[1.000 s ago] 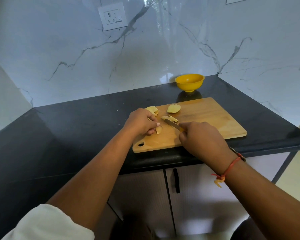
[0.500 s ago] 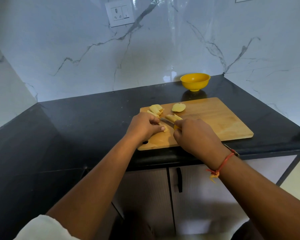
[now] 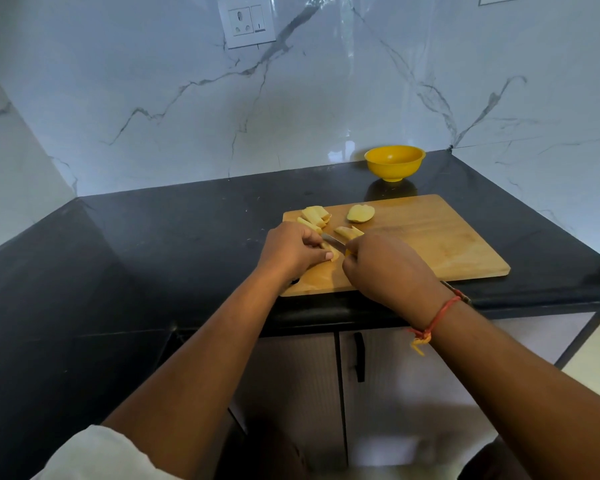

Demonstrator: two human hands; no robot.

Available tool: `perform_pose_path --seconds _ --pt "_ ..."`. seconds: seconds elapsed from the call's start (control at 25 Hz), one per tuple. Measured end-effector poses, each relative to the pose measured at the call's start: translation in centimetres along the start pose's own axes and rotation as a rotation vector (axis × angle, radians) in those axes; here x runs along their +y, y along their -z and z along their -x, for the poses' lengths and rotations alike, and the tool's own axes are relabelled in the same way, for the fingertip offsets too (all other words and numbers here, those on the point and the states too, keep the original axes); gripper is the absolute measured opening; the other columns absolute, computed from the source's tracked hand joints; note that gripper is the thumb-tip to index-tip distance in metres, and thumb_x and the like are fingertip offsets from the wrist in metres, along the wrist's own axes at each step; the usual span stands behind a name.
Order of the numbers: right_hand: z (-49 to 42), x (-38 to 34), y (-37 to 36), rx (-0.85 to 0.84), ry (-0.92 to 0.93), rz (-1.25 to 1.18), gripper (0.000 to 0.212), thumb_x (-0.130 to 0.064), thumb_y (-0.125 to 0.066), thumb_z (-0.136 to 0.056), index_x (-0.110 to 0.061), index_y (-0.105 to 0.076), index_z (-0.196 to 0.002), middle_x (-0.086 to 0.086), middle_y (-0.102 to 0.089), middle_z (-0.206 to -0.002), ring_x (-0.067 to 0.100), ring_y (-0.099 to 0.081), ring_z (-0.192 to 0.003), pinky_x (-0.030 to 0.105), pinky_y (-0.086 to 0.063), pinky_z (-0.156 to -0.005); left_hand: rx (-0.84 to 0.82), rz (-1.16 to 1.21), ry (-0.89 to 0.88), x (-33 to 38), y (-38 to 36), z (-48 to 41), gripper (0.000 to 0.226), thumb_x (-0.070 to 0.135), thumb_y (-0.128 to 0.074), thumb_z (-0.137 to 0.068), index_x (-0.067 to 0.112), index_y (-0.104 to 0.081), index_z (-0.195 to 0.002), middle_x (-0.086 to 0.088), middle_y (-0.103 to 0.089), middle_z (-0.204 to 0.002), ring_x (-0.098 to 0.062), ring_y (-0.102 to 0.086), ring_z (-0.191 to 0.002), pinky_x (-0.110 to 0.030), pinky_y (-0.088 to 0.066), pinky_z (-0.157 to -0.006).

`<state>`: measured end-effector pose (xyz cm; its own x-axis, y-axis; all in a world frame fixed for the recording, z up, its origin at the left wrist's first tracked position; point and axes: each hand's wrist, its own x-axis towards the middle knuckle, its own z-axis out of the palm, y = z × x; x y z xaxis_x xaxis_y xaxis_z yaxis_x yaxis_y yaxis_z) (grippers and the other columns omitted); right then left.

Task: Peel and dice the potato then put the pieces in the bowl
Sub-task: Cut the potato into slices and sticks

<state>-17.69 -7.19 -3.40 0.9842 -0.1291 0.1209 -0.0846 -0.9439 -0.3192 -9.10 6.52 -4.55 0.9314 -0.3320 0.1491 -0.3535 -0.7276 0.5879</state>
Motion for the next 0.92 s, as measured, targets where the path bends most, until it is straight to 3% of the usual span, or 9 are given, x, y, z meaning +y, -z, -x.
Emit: perform_pose_path --seconds 0.24,0.4,0.56,0.72,0.92 --pt "-0.2 -1.1 -0.2 -0.007 -0.009 0.036 0.018 -0.023 -0.051 -0.099 -0.016 -0.065 -0.109 0.0 -0.054 -0.08 0.015 -0.055 -0.075 0.029 -0.048 -0.069 0.01 0.005 -0.025 -0.2 0.0 0.0 0.029 0.031 -0.081 -0.081 0.019 -0.076 -0.107 0.004 -0.074 -0.105 -0.01 -0.064 -0.099 -0.022 -0.047 -0.083" --pt "0.3 -1.1 -0.3 -0.06 -0.018 -0.026 0.02 -0.022 -0.05 -0.1 -0.016 -0.064 -0.114 0.001 -0.058 -0.086 0.017 -0.059 -0.082 0.031 -0.051 -0.071 0.041 0.021 -0.039 -0.4 -0.3 0.0 0.029 0.031 -0.083 -0.078 0.017 -0.077 -0.103 0.004 -0.075 -0.103 -0.01 -0.066 -0.098 -0.025 -0.049 -0.086" --pt "0.7 -0.6 -0.4 -0.067 -0.018 -0.072 0.022 -0.023 -0.047 -0.101 -0.015 -0.066 -0.11 0.0 -0.058 -0.082 0.013 -0.057 -0.075 0.027 -0.045 -0.064 0.051 0.013 -0.044 -0.4 -0.3 0.1 0.031 0.031 -0.084 -0.076 0.016 -0.077 -0.103 0.002 -0.075 -0.103 -0.01 -0.066 -0.098 -0.027 -0.05 -0.089" --pt "1.2 -0.9 -0.1 -0.145 -0.056 -0.02 0.027 -0.023 -0.048 -0.101 -0.015 -0.063 -0.123 0.005 -0.064 -0.097 0.019 -0.062 -0.088 0.033 -0.054 -0.077 0.061 0.012 -0.049 -0.4 -0.3 0.2 0.032 0.029 -0.084 -0.076 0.015 -0.077 -0.104 0.001 -0.075 -0.104 -0.012 -0.066 -0.099 -0.028 -0.051 -0.091" --pt "2.4 -0.6 0.0 -0.181 -0.026 0.081 0.034 -0.023 -0.05 -0.101 -0.02 -0.056 -0.134 0.004 -0.06 -0.097 0.019 -0.06 -0.088 0.031 -0.052 -0.073 0.063 0.012 -0.038 -0.2 -0.3 0.4 0.032 0.028 -0.084 -0.077 0.015 -0.077 -0.106 0.001 -0.075 -0.105 -0.011 -0.065 -0.099 -0.023 -0.047 -0.087"
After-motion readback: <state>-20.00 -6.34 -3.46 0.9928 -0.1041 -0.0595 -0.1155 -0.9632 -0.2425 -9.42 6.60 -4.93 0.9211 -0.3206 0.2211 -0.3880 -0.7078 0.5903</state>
